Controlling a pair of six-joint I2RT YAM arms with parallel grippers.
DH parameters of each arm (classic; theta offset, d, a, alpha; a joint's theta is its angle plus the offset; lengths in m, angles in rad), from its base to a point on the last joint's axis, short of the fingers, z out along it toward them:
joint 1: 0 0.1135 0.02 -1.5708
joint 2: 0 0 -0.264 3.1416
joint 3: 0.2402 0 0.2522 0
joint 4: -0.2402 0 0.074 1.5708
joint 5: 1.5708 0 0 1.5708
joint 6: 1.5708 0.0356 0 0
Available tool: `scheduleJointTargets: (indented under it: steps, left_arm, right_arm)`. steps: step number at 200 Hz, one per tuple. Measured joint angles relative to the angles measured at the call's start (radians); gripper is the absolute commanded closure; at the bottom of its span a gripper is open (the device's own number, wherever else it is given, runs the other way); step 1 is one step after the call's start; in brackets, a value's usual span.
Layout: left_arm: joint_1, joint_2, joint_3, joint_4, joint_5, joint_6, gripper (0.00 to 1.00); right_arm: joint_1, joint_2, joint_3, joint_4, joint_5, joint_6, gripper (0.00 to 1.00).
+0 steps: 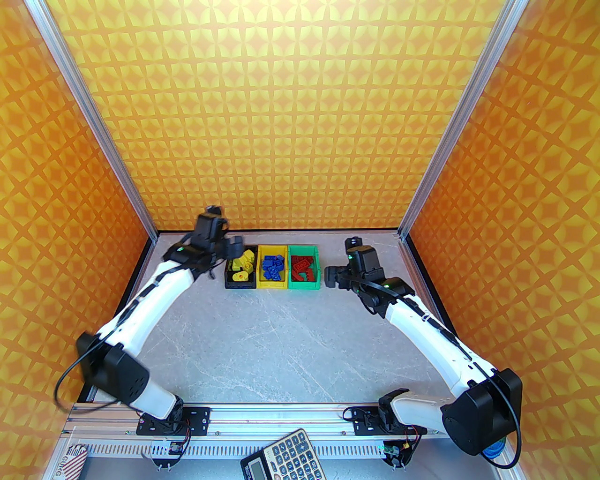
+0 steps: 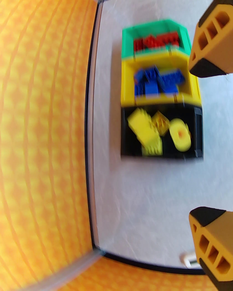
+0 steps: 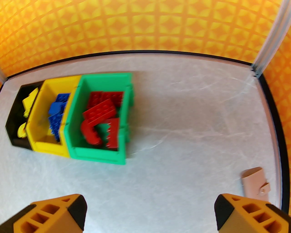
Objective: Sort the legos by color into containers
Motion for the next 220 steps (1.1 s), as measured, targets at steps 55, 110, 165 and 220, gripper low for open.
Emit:
scheduleJointTargets:
  steps: [55, 110, 165, 220]
  left_arm:
    - [0.201, -0.226, -0.453, 0.283, -0.011, 0.084, 0.01]
    - [0.289, -0.283, -0.94, 0.866, -0.013, 0.234, 0.01]
    - [0.389, -0.227, -1.012, 1.109, 0.04, 0.207, 0.01]
    - [0.396, 0.027, -1.123, 1.457, 0.161, 0.203, 0.01]
  right_arm:
    - [-0.127, -0.056, -0.245, 0.232, 0.141, -0.043, 0.01]
    - [-0.222, -0.015, -0.338, 0.42, 0.187, -0.066, 0.01]
    - [-0.243, 0.027, -0.411, 0.578, 0.181, -0.086, 0.02]
    - [-0.279, 0.027, -0.532, 0.803, 0.129, -0.116, 0.02]
